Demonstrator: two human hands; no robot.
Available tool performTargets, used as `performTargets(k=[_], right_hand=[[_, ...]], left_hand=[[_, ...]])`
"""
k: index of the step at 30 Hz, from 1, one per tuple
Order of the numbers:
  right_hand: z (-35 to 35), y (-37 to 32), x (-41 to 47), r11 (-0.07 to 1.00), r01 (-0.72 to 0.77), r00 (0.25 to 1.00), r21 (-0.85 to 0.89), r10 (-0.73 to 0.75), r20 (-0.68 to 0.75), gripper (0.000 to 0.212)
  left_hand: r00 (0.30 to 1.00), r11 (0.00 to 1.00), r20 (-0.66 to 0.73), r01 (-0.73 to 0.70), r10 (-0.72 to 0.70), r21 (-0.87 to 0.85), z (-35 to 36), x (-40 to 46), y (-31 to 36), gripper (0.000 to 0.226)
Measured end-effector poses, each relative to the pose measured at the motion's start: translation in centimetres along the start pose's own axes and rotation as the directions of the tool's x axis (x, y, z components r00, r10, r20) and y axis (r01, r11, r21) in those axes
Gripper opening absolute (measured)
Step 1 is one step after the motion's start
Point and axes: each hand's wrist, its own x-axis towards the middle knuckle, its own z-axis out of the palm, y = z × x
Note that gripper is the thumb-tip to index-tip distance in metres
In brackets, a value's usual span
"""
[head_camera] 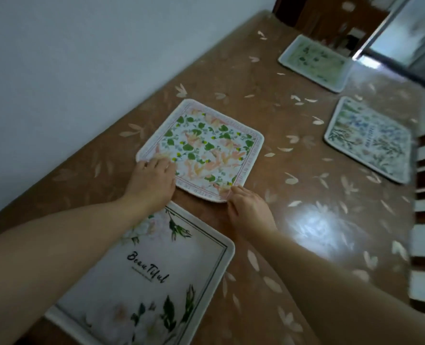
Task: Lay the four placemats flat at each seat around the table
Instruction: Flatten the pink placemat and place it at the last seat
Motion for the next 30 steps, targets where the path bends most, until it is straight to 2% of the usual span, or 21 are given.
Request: performTargets(k=[3, 5, 7, 10, 13, 15, 18, 20, 22, 26, 28, 30], right_hand=[[-1.3, 0.3, -3.8, 0.995, -0.087, 0.993, 0.047, 0.090, -0.072, 0.026], [-1.9, 0.3, -6.4, 0.995, -0.100, 0.992, 0.028, 0.102, -0.075, 0.028], [-2.6, 0.5, -9.1, 0.994, -0.112, 0.992, 0.001, 0.111, -0.058, 0.030], [-3.6, 0.7, -13.8, 0.987, -0.155, 0.987, -0.034, 0.153, -0.058, 0.034], [-3.8, 0.6, -19.0, 0.983, -0.182, 0.980, -0.024, 0.179, -0.085, 0.034], [-3.3, 0.6, -22.3, 0.972, -0.235, 0.969, -0.008, 0.234, -0.078, 0.031], [-2.1, 0.7, -26.6, 0.945, -0.328, 0.944, 0.015, 0.328, -0.023, 0.029], [-1.4, 0.8, -29.8, 0.936, -0.348, 0.937, 0.059, 0.348, 0.018, 0.036], [-0.7, 1.3, -33.2, 0.898, -0.388, 0.919, 0.207, 0.395, 0.010, 0.046], [0.2, 4.0, -38.8, 0.773, -0.557, 0.825, 0.304, 0.558, 0.093, 0.049], [-0.1, 6.0, -41.0, 0.800, -0.529, 0.848, 0.284, 0.514, 0.132, 0.047], [-1.2, 8.0, -43.0, 0.845, -0.456, 0.889, 0.279, 0.447, 0.098, 0.048]], left_hand=[[0.982, 0.955, 0.137, -0.091, 0.134, -0.283, -1.7, -3.2, 6.3, 0.042], [0.952, 0.904, 0.211, -0.118, 0.220, -0.411, -2.4, -5.6, 10.7, 0.044], [0.956, 0.873, 0.180, -0.121, 0.230, -0.472, -2.9, -7.2, 14.2, 0.039], [0.977, 0.877, 0.067, -0.149, 0.201, -0.456, -4.0, -9.3, 17.8, 0.028], [0.961, 0.877, -0.004, -0.253, 0.276, -0.409, -4.8, -12.0, 20.3, 0.024], [0.935, 0.856, 0.001, -0.325, 0.355, -0.402, -4.9, -14.1, 21.8, 0.022], [0.906, 0.841, 0.071, -0.355, 0.417, -0.409, -4.8, -17.0, 24.0, 0.025], [0.902, 0.848, 0.132, -0.324, 0.410, -0.420, -4.3, -18.8, 25.3, 0.030], [0.909, 0.853, 0.152, -0.293, 0.389, -0.433, -4.0, -20.3, 26.8, 0.029], [0.932, 0.880, 0.153, -0.244, 0.329, -0.407, -3.1, -22.9, 30.1, 0.022], [0.951, 0.908, 0.155, -0.195, 0.267, -0.371, -2.7, -23.9, 31.9, 0.021], [0.972, 0.938, 0.171, -0.094, 0.159, -0.335, -2.7, -24.8, 33.8, 0.023]])
